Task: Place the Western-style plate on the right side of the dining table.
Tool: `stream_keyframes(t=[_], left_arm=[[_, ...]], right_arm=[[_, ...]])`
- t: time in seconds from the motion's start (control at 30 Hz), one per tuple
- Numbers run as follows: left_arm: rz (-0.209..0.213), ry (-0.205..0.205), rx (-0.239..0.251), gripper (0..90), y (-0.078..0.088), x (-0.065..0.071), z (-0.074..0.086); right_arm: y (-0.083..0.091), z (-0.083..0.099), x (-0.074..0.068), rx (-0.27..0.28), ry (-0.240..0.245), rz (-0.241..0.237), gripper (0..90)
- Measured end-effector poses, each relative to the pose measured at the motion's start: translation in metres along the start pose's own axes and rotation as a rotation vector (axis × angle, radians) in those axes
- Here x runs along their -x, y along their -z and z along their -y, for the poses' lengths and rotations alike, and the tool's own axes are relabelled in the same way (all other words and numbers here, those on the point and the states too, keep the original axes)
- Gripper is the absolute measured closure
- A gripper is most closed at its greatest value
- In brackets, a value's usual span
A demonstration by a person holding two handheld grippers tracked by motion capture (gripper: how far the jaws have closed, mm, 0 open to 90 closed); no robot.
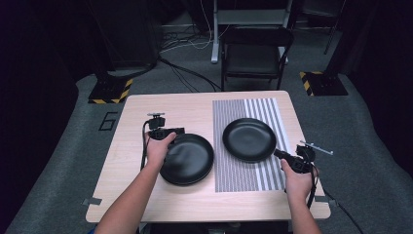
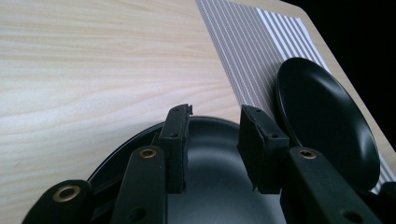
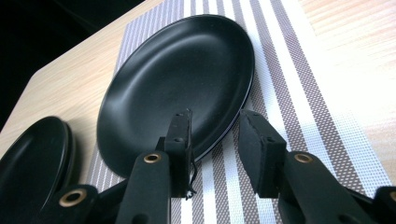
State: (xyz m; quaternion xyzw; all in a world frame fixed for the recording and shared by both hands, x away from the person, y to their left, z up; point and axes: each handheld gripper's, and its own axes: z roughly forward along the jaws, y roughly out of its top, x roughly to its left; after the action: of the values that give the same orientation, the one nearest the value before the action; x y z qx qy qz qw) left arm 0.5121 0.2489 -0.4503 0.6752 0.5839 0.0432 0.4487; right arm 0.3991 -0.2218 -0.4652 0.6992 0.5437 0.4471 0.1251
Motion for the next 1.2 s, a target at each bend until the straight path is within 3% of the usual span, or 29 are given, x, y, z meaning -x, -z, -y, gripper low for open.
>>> stream_keyframes(t=[0.23, 0.47, 0.63, 0.77, 0.97, 1.2], left_arm=[[0.022, -0.023, -0.008, 57.8, 0.016, -0.014, 0.010], [0.008, -0.028, -0.009, 49.8, 0.032, -0.032, 0.022], [-0.005, -0.058, -0.012, 43.0, 0.042, -0.043, 0.031], [-0.001, -0.064, -0.012, 42.6, 0.052, -0.049, 0.037], [-0.009, -0.075, 0.005, 40.4, 0.067, -0.056, 0.051], [-0.010, -0.077, 0.002, 39.7, 0.073, -0.066, 0.064]], right_arm=[[0.011, 0.008, 0.002, -0.009, 0.061, -0.013, 59.5], [0.017, 0.017, 0.007, -0.026, 0.076, -0.031, 53.2], [0.020, 0.023, 0.008, -0.032, 0.102, -0.038, 48.5], [0.021, 0.028, 0.009, -0.051, 0.144, -0.037, 45.9], [0.022, 0.035, 0.012, -0.064, 0.168, -0.038, 42.7], [0.022, 0.044, 0.011, -0.059, 0.207, -0.035, 42.1]])
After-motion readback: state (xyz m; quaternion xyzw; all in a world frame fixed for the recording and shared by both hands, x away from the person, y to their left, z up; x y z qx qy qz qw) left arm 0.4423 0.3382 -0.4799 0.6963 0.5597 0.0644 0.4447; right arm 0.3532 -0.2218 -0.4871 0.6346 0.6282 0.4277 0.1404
